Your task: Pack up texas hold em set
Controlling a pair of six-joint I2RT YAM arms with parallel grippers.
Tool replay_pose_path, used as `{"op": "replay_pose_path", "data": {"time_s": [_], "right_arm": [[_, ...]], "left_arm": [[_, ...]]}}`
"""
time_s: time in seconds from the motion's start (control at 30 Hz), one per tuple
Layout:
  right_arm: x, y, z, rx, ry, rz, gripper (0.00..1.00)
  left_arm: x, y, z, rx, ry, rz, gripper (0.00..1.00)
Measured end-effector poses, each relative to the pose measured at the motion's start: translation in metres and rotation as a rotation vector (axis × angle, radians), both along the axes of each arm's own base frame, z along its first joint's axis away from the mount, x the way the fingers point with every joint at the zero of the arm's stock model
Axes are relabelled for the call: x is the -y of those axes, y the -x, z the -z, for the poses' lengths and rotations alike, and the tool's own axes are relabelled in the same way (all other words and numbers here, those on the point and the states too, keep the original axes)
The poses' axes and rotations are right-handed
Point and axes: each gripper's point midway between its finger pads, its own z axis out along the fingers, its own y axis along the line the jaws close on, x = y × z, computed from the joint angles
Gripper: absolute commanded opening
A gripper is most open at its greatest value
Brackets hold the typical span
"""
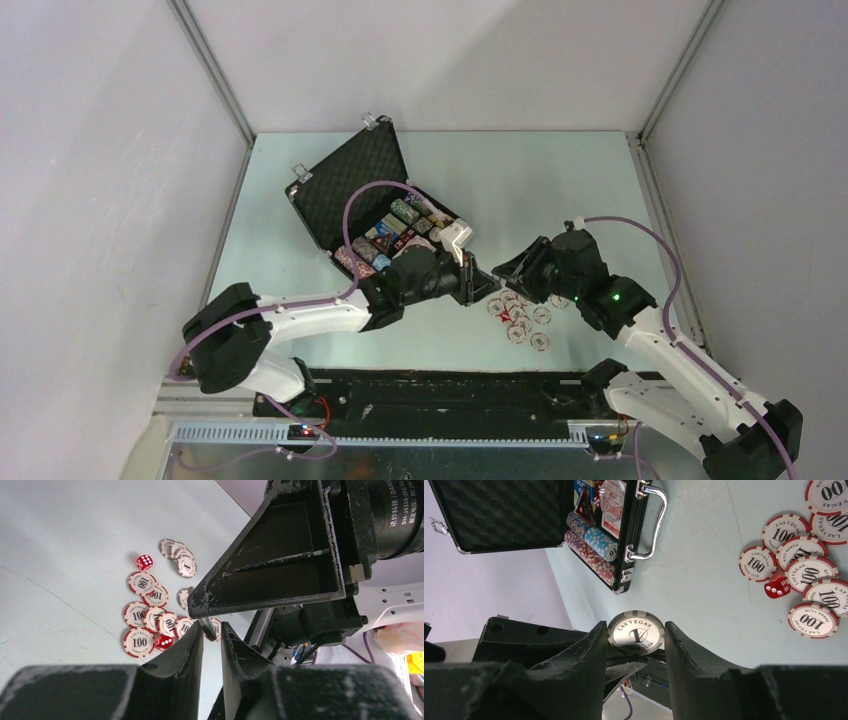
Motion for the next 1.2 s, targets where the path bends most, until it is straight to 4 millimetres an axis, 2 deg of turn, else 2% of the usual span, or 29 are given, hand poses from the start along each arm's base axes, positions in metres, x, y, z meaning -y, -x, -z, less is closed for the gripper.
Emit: {"op": "replay_pose_path", "data": {"time_s": [0.13,0.17,0.2,0.23,0.27,0.3,0.37,0.43,0.57,0.67,0.83,1.03,1.2], "right_arm": [[0.000,0.000,-0.001,0.003,-0.002,-0.001,0.10],[-0.001,-0.001,-0.001,0.004,-0.002,0.000,0.13],[0.000,-0.001,-0.001,0.006,-0.002,0.002,0.17],[0.000,-0.002,-0.002,0.011,-0.002,0.005,0.29],[0.001,-0.002,-0.003,0.015,-0.002,0.007,0.37],[0.001,-0.002,-0.003,0.020,-0.001,0.007,0.56],[0.003,-0.002,-0.005,0.029,-0.002,0.008,0.73],[0.007,-0.003,-0.008,0.039,-0.005,0.018,0.78],[0.033,-0.009,-0.017,0.084,0.007,0.083,0.79],[0.062,-0.011,-0.027,0.140,0.030,0.165,0.79],[0.095,-0.004,-0.029,0.186,0.101,0.230,0.79],[0.102,0.001,-0.013,0.149,0.182,0.197,0.79],[0.103,0.001,-0.006,0.139,0.216,0.163,0.79]], "left_arm": [[0.001,-0.001,-0.001,-0.001,0.000,-0.003,0.10],[0.001,-0.001,-0.001,-0.003,-0.005,-0.003,0.03],[0.001,-0.002,-0.001,-0.006,-0.011,-0.005,0.01],[0.001,-0.003,-0.001,-0.006,-0.017,-0.009,0.00],[0.000,-0.004,0.000,-0.009,-0.023,-0.014,0.00],[0.000,-0.005,0.000,-0.011,-0.026,-0.016,0.00],[0.000,-0.006,-0.001,-0.009,-0.029,-0.021,0.00],[0.000,-0.009,-0.001,0.004,-0.048,-0.030,0.00],[-0.009,-0.019,-0.003,0.010,-0.116,-0.045,0.00],[-0.025,-0.043,-0.009,0.035,-0.178,-0.098,0.00],[-0.069,-0.094,-0.011,0.132,-0.373,-0.244,0.00],[-0.106,-0.146,0.006,0.225,-0.677,-0.381,0.00],[-0.133,-0.178,0.039,0.213,-0.894,-0.414,0.00]]}}
